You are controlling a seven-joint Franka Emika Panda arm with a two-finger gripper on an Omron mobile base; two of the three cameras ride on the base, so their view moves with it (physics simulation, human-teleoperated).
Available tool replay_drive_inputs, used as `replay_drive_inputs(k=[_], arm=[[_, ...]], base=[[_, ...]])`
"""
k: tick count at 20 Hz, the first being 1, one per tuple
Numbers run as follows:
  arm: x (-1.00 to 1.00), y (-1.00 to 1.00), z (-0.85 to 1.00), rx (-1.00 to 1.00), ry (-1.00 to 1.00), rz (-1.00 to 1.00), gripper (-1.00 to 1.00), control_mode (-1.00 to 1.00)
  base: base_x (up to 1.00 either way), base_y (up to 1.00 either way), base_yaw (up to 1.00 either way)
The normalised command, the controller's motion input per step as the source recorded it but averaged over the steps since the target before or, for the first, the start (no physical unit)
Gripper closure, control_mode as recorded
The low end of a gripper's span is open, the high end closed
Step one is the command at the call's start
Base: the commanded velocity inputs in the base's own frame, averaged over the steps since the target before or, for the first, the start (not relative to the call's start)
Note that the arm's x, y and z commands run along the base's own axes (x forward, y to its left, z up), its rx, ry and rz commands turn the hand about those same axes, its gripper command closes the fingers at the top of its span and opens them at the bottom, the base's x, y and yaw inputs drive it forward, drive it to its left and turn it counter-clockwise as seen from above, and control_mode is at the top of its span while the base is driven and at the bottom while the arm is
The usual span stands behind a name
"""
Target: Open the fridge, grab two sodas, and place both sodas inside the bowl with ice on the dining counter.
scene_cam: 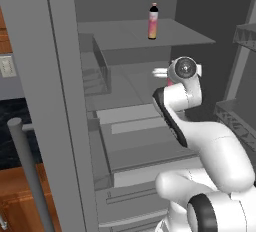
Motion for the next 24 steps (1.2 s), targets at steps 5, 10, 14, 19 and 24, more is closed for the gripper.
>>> replay_drive_inputs(k=[5,10,14,19,24], arm=[[0.36,0.0,0.0,0.0,0.02,0.0,-1.0,-1.0],[0.38,0.0,-0.01,0.0,0.0,0.0,-1.0,-1.0],[0.36,-0.08,-0.03,0.03,0.0,0.0,-1.0,-1.0],[0.34,-0.16,0.0,0.05,0.0,0.0,-1.0,-1.0],[0.33,-0.22,0.0,0.02,0.0,0.0,-1.0,-1.0]], base=[[0.0,0.0,0.0],[0.0,0.0,0.0],[0.0,0.0,0.0],[0.0,0.0,0.0],[0.0,0.0,0.0]])
